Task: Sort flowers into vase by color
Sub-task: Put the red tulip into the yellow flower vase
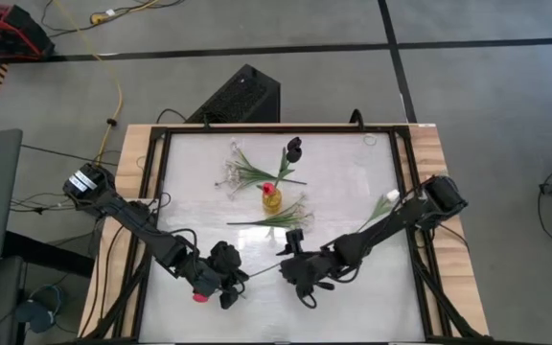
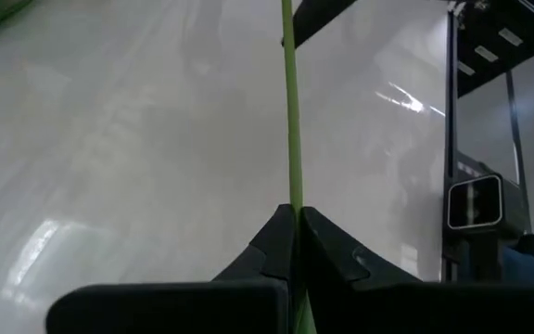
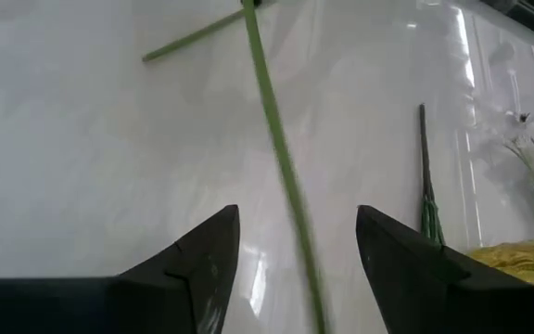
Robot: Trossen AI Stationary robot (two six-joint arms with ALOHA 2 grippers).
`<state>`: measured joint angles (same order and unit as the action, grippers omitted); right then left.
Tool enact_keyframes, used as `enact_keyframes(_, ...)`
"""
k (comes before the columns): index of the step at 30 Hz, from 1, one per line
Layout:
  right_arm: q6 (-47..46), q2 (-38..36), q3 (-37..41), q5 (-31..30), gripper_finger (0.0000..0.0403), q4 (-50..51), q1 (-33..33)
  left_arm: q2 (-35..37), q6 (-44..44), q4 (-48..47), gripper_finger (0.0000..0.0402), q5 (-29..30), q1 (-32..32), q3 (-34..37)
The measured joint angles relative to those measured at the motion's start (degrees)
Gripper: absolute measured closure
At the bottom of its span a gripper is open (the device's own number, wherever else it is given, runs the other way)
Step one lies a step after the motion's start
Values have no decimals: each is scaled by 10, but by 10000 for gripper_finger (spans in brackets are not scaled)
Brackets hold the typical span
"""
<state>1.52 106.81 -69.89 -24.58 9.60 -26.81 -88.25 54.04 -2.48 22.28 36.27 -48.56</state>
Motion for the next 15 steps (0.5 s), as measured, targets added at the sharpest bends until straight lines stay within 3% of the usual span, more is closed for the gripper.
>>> enact_keyframes(5,0,2,0,2,226,0,-2,0,0,-4,401,0,0,0)
enact_keyframes(13,-76,0,0,5,373,0,-4,0,0,-8,401,1,0,0)
enact_keyframes(15,-89,0,0,10,381,3,-4,0,0,-8,401,1,0,0)
